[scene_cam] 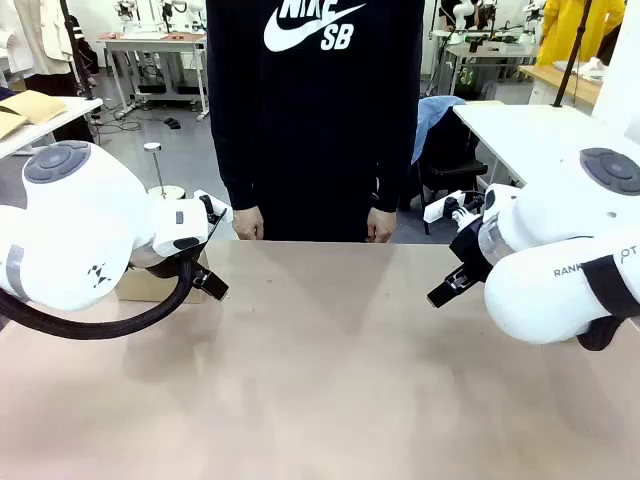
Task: Pour a drink into a cup and package it in a carrier.
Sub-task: Pick up the 600 ml Paper Cup and place it in the middle top area of the table.
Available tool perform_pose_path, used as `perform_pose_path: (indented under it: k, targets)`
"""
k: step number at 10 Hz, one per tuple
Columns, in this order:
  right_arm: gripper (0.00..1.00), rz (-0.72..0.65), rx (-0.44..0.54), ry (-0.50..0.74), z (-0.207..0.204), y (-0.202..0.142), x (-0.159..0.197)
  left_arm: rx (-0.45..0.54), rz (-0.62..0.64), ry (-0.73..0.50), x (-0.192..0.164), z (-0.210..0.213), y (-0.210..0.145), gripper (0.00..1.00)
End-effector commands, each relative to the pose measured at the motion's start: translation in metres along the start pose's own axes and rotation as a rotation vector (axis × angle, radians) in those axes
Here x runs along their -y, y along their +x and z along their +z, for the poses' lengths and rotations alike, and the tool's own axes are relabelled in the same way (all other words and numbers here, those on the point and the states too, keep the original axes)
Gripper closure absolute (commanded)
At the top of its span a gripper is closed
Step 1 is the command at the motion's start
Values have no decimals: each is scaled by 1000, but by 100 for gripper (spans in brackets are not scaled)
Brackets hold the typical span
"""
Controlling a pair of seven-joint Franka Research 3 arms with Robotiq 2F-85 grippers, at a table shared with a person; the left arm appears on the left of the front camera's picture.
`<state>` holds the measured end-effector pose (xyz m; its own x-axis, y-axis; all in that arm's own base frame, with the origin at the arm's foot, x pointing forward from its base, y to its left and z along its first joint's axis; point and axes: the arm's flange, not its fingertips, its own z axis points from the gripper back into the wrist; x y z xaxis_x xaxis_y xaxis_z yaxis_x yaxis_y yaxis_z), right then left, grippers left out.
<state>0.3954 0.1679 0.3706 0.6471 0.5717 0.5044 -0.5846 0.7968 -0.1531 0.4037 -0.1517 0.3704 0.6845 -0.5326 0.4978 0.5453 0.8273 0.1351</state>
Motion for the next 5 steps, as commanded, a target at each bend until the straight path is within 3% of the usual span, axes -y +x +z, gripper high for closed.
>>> perform_pose_path:
  k: [1,5]
  targets:
    - [0,0,0,0,0,0,0,0,0,0,0,0,0,0]
    - [0,0,0,0,0,0,0,0,0,0,0,0,0,0]
